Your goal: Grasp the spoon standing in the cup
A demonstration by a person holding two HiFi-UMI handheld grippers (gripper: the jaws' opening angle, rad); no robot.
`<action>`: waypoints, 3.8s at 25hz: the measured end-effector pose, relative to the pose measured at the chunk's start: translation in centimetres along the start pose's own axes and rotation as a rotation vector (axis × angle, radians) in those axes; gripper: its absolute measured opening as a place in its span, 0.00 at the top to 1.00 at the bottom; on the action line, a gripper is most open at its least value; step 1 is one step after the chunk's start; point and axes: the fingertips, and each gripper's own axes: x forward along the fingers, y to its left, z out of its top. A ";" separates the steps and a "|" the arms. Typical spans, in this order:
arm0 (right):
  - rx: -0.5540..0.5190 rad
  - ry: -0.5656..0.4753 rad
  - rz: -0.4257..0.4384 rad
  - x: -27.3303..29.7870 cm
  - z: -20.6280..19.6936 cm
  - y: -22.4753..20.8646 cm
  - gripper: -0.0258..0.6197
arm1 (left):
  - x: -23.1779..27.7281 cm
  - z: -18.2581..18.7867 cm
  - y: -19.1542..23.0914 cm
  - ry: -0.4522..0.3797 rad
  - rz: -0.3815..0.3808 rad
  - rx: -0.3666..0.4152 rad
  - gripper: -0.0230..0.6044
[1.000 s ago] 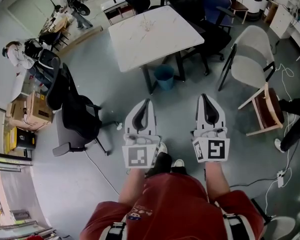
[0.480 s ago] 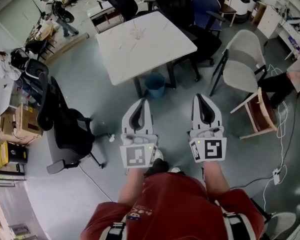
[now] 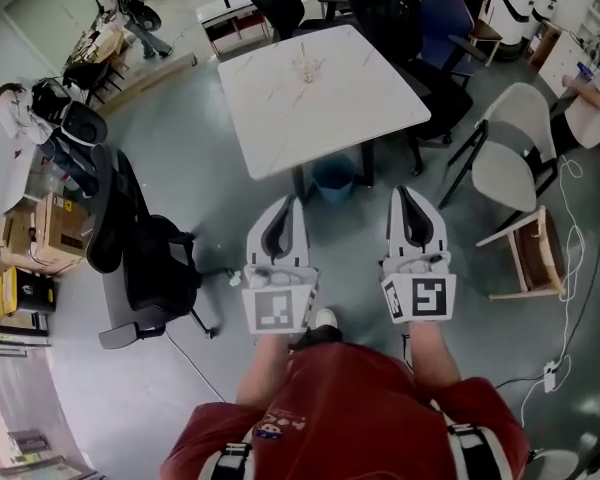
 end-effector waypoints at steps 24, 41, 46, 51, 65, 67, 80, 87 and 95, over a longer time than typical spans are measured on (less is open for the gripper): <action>-0.055 -0.027 0.003 9.7 -0.2 5.4 0.94 | 4.6 -0.9 10.4 -0.047 0.010 -0.038 0.95; -0.033 -0.025 0.060 15.2 -2.2 6.2 0.94 | 7.8 -2.3 13.3 -0.039 0.052 -0.014 0.95; -0.014 -0.021 0.068 17.1 -3.2 5.1 0.94 | 10.1 -3.3 13.3 -0.014 0.050 -0.016 0.95; -0.027 -0.005 0.062 18.6 -3.6 3.9 0.94 | 12.0 -3.2 12.8 -0.025 0.040 -0.016 0.95; 0.001 -0.023 0.060 21.1 -4.8 2.5 0.94 | 15.3 -4.4 12.6 0.000 0.034 -0.013 0.95; -0.001 -0.031 0.068 21.8 -4.9 2.1 0.94 | 16.3 -4.5 12.5 -0.004 0.036 -0.006 0.95; 0.038 -0.037 0.094 29.3 -6.8 -2.8 0.94 | 24.9 -6.8 12.2 0.042 0.027 0.089 0.95; 0.077 -0.044 0.107 33.7 -7.8 -6.6 0.94 | 30.6 -7.4 11.3 0.038 0.043 0.100 0.95; 0.100 -0.030 0.132 36.0 -9.6 -8.5 0.94 | 33.8 -8.4 10.4 0.046 0.070 0.074 0.95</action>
